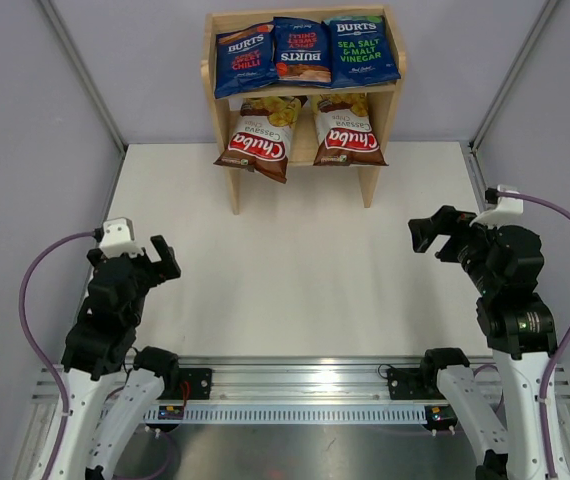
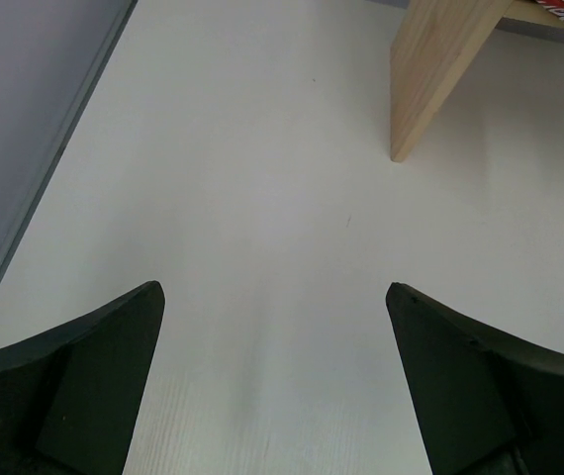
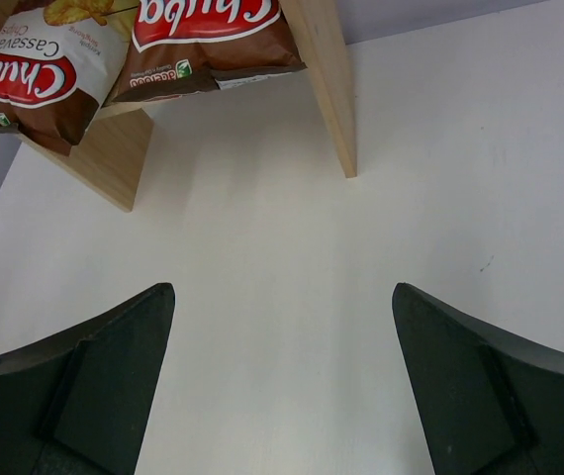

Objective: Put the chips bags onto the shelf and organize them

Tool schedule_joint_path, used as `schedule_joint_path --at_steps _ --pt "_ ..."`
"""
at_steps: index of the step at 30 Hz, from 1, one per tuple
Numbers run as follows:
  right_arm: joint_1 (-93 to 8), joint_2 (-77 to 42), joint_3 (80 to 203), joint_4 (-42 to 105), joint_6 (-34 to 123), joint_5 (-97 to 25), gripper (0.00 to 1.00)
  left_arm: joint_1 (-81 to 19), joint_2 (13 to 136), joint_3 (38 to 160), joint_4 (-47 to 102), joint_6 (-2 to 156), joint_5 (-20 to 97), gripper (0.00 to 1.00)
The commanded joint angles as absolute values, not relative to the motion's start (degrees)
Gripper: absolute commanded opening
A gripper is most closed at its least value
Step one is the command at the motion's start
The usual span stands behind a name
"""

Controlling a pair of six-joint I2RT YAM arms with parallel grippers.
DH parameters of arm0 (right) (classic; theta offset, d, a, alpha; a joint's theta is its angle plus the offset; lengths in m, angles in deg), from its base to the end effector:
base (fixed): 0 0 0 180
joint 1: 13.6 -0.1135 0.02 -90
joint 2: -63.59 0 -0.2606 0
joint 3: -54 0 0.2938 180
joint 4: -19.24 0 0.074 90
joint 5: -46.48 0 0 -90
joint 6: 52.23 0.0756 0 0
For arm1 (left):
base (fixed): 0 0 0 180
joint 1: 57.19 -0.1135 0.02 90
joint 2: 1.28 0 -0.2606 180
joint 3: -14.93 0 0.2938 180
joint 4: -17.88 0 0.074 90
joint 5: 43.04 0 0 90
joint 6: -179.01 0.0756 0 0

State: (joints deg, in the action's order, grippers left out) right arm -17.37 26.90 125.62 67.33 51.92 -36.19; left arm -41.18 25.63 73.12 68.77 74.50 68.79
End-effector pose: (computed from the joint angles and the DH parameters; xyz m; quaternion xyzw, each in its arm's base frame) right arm 0.1959 0.0226 0.4035 0.0312 0.7823 0.1461 0.6048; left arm 0.1755 -0.0211 0.3356 -0.0986 0.8038 0.0003 0.5867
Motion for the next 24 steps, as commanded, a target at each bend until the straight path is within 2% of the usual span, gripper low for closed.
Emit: schedule_joint_path --at_steps 1,13,24 --pt "-17.8 28.3 125.0 66.6 54.9 -35.4 0.99 -43.5 21.0 70.2 63.3 77.5 66.2 0.99" --pt "-17.8 35.4 128.3 75.2 51.7 -37.2 1.00 -48.7 11.3 67.0 60.4 79.4 62.6 0.99" --pt "-17.8 36.5 128.4 75.8 51.2 -38.6 0.99 -49.5 10.2 66.4 60.0 79.8 60.5 0.99"
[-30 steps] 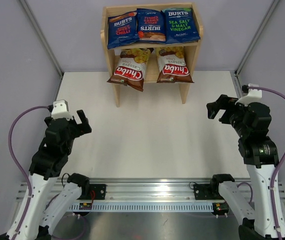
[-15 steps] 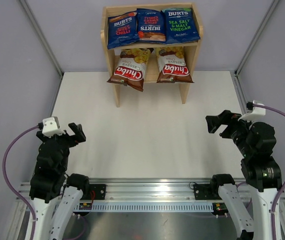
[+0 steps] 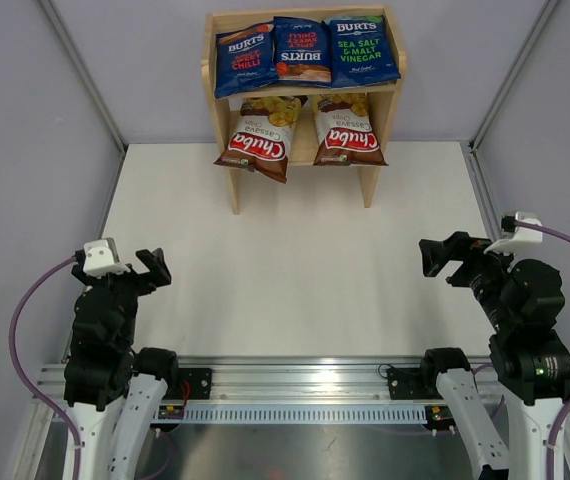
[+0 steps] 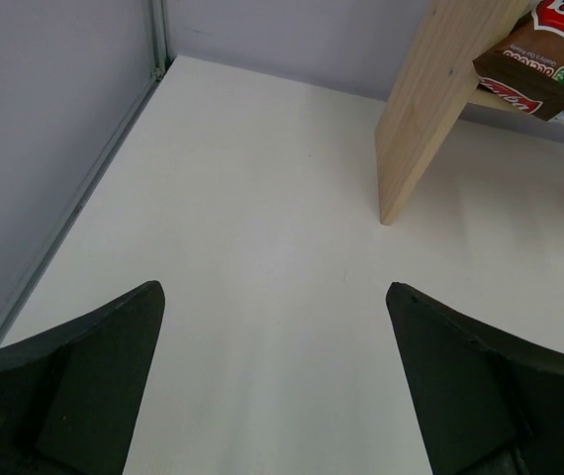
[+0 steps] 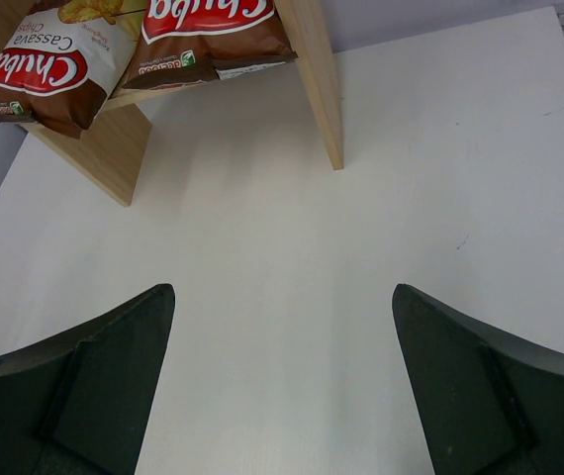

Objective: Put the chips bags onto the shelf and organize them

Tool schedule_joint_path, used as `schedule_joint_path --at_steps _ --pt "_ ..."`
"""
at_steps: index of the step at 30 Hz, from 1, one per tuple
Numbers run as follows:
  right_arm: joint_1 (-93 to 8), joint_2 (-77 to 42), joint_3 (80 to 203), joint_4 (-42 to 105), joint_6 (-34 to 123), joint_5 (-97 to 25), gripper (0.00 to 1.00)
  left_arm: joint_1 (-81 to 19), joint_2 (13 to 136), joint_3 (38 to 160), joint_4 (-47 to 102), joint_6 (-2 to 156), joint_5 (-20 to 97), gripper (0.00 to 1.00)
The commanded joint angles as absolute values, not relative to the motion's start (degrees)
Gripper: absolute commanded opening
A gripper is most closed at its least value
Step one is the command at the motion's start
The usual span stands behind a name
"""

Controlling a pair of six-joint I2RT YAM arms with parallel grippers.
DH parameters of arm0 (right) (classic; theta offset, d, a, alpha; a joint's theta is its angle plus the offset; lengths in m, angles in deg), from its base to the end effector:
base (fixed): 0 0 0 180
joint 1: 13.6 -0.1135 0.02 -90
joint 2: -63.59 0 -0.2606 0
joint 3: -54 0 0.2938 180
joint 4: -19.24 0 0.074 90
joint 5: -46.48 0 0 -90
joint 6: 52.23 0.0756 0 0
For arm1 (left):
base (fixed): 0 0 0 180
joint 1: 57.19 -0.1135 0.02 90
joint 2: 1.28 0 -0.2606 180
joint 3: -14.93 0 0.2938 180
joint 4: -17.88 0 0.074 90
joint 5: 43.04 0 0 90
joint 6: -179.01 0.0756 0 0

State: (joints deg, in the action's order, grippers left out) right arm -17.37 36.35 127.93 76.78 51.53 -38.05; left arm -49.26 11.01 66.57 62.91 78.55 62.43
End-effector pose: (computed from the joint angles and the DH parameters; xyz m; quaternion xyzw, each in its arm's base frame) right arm 0.1357 0.0162 0.4185 0.0368 0.7696 0.1333 0.6233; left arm 0.1402 0.0008 0.3407 -0.1065 0.7324 -0.0078 0.6725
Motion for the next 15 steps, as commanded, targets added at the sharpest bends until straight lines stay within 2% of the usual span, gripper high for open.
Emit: schedule_joint_path --at_steps 1,15 --pt "-17.7 36.4 128.4 75.8 51.5 -38.6 0.99 -49.5 10.2 66.4 59.9 79.8 60.4 0.99" --pt "-17.7 36.3 127.7 75.1 51.6 -39.2 1.00 -49.5 10.1 66.2 59.5 80.1 59.5 0.99"
